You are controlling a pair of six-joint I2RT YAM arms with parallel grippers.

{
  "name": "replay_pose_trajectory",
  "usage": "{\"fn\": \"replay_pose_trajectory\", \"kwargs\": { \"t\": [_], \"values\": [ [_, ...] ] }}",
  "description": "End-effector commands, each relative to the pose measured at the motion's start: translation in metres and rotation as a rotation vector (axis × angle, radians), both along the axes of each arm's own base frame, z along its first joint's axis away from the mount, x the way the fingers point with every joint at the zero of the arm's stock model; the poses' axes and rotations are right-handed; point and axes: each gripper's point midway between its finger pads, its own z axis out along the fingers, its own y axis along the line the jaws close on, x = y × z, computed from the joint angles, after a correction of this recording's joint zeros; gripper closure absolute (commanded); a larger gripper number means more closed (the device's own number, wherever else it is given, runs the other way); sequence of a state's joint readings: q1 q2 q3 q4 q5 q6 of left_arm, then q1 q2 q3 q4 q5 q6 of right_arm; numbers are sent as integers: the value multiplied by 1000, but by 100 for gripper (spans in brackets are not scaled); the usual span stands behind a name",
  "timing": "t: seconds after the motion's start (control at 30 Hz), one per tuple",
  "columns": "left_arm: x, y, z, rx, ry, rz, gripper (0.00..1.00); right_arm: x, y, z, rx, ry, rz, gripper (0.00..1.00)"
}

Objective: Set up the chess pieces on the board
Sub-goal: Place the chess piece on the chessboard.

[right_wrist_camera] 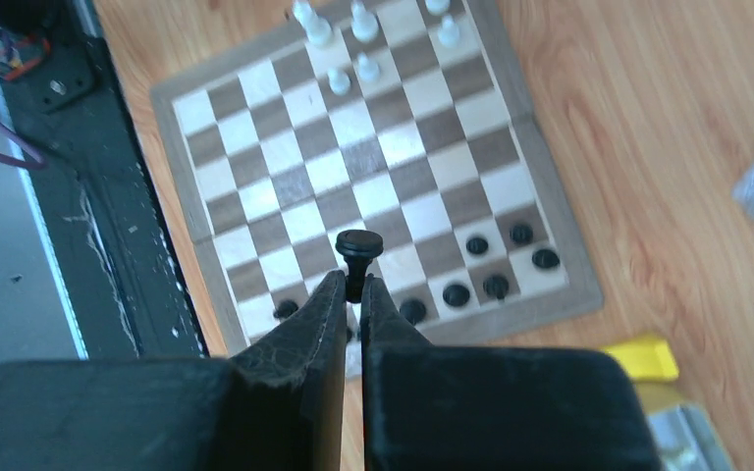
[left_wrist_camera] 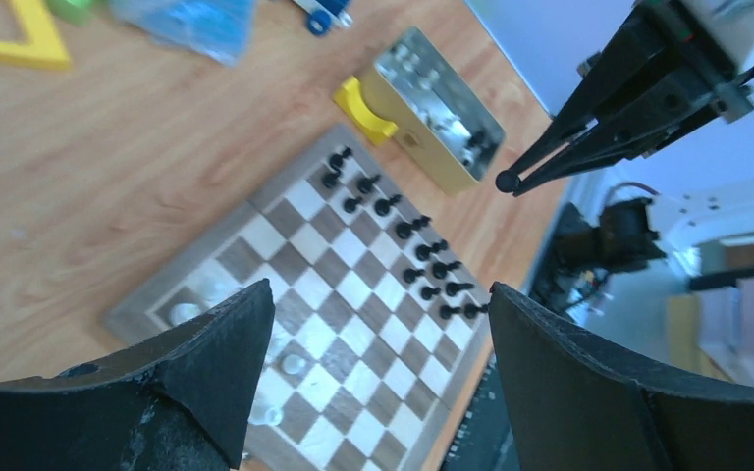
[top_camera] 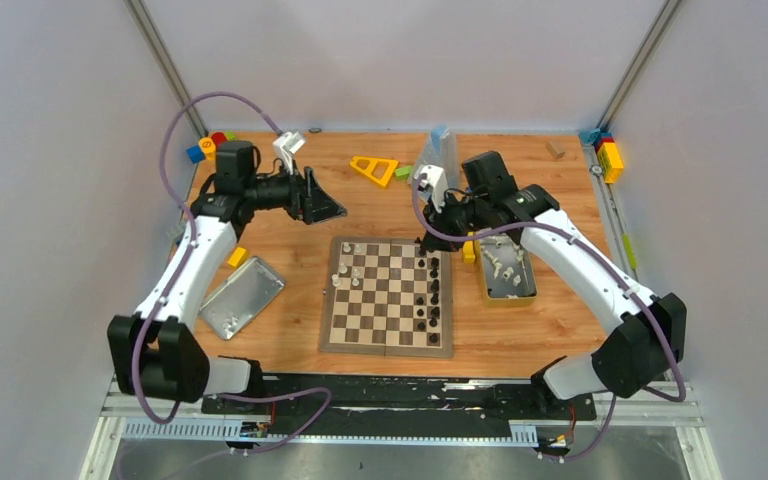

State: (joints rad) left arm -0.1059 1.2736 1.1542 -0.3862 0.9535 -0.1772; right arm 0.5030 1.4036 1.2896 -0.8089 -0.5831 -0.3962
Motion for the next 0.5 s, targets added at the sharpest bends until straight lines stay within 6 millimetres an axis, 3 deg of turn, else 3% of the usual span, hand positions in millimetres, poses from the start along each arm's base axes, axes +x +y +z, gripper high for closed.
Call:
{"fn": "replay_pose_trajectory", "kwargs": {
  "t": [0.0, 0.23, 0.47],
  "values": [
    [-12, -40, 1, -99, 125, -190, 15, 14, 43, 44, 138, -60, 83, 99],
    [-20, -78, -8, -141, 259, -339, 20, 23, 68, 41, 150, -83, 129, 99],
    [-15, -98, -21, -159, 365, -379, 29, 25, 78, 38, 159, -87, 143, 99]
  ]
}}
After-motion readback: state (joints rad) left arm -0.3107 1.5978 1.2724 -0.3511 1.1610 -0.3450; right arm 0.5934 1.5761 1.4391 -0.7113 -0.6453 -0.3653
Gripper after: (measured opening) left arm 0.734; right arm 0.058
